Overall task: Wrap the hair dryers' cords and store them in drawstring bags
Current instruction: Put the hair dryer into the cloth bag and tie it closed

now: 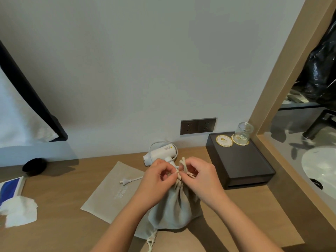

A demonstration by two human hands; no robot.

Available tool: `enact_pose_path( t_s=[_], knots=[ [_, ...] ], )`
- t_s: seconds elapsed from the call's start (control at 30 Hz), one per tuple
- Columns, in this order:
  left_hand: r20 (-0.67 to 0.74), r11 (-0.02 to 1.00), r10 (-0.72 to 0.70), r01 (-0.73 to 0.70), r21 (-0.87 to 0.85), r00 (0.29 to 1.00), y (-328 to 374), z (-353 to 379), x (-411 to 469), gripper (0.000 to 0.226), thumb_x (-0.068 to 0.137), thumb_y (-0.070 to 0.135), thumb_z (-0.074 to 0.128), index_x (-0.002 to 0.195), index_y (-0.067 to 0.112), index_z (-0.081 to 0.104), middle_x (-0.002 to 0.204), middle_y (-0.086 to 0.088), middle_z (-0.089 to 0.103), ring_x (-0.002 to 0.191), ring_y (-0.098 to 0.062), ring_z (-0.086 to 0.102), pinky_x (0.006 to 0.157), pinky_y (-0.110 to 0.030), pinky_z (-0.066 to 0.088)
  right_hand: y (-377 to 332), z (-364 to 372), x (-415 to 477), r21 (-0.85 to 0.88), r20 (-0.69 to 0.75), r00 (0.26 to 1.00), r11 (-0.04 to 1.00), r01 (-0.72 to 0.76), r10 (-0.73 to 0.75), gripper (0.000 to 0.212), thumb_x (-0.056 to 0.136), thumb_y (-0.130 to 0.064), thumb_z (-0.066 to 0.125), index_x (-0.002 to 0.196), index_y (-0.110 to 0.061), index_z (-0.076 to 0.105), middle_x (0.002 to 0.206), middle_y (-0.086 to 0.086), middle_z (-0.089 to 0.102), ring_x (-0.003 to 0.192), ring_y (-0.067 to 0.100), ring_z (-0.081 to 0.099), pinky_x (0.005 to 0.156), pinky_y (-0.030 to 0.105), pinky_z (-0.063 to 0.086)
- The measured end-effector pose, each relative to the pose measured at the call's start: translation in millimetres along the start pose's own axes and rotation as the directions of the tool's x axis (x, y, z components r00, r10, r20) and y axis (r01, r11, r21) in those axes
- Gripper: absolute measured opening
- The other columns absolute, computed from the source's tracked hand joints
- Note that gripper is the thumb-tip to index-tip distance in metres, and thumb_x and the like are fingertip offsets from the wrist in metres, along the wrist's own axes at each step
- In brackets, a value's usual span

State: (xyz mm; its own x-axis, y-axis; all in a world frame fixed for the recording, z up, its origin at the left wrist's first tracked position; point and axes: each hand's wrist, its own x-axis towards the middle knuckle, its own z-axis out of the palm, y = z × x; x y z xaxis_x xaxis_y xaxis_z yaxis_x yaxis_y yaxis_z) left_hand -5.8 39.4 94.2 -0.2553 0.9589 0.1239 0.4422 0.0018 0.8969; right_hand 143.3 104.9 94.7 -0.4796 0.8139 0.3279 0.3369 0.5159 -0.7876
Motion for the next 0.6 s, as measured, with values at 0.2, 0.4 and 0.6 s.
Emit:
enact_pose_path(
  t_s=[0.2, 0.4, 0.6],
  knots=[
    [-0.052, 0.989, -0.068, 0.061, -0.138, 0.996, 0, 4, -4, 0.019, 0.083, 0.004, 0.067, 0.072, 0.019, 0.066, 0.083, -0.001, 0.059, 0.066, 0.001, 0.051, 0.066, -0.014, 0.042, 17, 21, -6, -0.016, -0.206, 0.972, 0.993, 0.113, -0.114, 0.02, 0.079, -0.005, 0.076, 0.075, -0.019, 0.063, 0.073, -0.017, 0.052, 0.068, -0.001, 0.051, 0.062, 0.009, 0.034],
    [-0.038, 0.946, -0.184, 0.167, -0.279, 0.982, -2, 2, -4, 0.011, 0.087, 0.008, 0.064, 0.078, 0.01, 0.071, 0.071, 0.007, 0.066, 0.066, -0.002, 0.057, 0.062, -0.013, 0.044, 23, 30, -12, 0.123, -0.286, 0.954, 0.983, 0.133, -0.093, 0.01, 0.08, -0.015, 0.069, 0.075, -0.014, 0.061, 0.074, -0.01, 0.052, 0.067, 0.005, 0.05, 0.061, 0.017, 0.037],
    [0.147, 0.943, -0.158, 0.193, -0.27, 0.976, -6, -4, 1, 0.014, 0.09, 0.015, 0.063, 0.088, 0.021, 0.075, 0.084, 0.005, 0.074, 0.08, -0.005, 0.065, 0.071, -0.017, 0.048, 26, 31, -18, 0.178, -0.281, 0.956, 0.974, 0.143, -0.089, 0.017, 0.082, -0.026, 0.066, 0.078, -0.01, 0.064, 0.076, -0.003, 0.057, 0.069, 0.014, 0.056, 0.06, 0.034, 0.046]
  ],
)
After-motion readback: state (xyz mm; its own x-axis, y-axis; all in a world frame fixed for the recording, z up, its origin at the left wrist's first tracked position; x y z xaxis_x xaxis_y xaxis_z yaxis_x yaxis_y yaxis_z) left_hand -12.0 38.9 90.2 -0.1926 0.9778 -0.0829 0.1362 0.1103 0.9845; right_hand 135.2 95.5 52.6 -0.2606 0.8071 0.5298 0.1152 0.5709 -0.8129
